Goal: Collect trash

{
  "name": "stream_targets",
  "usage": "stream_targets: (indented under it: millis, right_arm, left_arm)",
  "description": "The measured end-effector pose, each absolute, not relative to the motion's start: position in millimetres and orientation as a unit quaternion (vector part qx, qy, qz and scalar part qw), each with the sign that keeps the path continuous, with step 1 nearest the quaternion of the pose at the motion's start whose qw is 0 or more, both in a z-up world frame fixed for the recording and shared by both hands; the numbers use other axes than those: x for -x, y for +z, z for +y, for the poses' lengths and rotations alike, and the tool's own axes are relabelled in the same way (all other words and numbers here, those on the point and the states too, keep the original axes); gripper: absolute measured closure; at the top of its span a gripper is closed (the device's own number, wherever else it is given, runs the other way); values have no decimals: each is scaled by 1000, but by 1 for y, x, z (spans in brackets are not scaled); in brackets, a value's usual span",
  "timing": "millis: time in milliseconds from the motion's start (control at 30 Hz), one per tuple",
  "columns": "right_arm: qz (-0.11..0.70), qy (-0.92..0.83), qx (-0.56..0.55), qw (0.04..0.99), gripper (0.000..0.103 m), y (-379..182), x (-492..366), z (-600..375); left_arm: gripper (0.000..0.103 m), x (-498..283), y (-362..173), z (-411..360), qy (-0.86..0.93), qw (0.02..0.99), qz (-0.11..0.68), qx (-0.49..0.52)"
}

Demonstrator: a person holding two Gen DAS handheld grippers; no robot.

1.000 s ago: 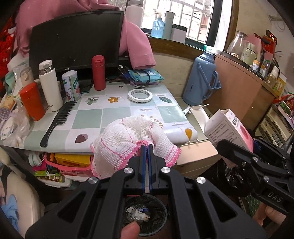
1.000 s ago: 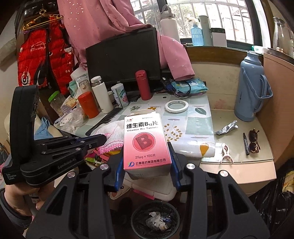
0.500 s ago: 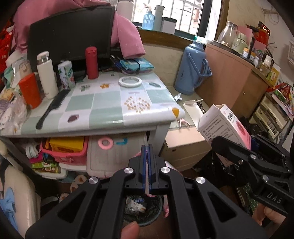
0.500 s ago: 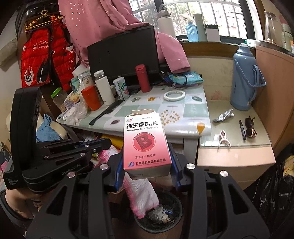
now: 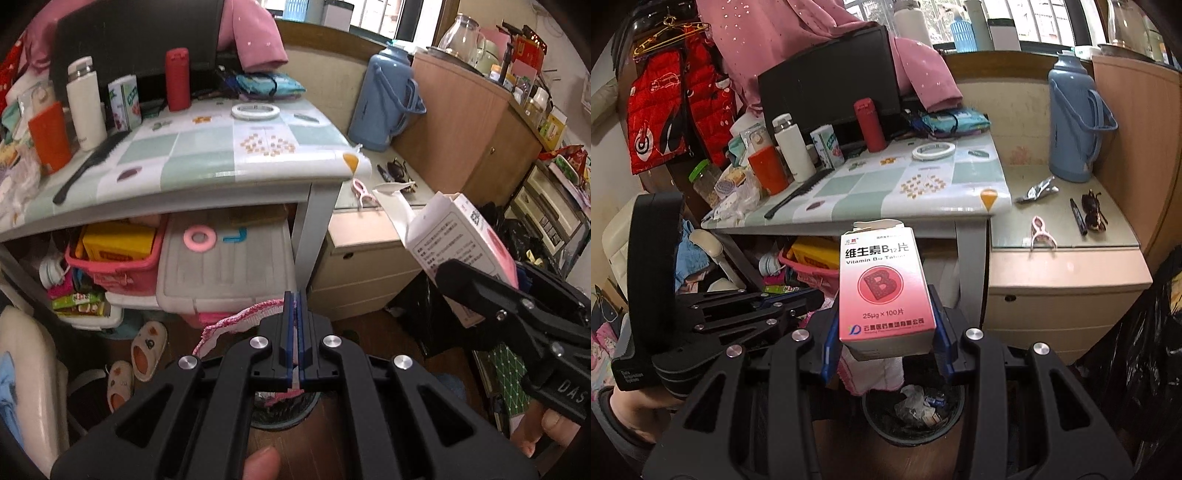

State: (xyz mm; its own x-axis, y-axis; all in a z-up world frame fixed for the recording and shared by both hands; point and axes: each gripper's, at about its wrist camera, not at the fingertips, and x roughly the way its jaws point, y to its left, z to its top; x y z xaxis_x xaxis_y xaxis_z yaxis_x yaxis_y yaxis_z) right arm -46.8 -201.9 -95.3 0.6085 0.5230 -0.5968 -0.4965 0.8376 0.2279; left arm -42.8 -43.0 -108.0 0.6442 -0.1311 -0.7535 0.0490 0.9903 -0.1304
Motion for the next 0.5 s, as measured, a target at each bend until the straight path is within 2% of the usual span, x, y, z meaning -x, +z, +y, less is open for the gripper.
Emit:
stream_targets:
  millis: [500]
  right_arm:
    - [374, 278, -14, 885, 62, -152, 59, -199]
  left_arm:
    - [101, 56, -169, -45, -42, 890, 452, 45]
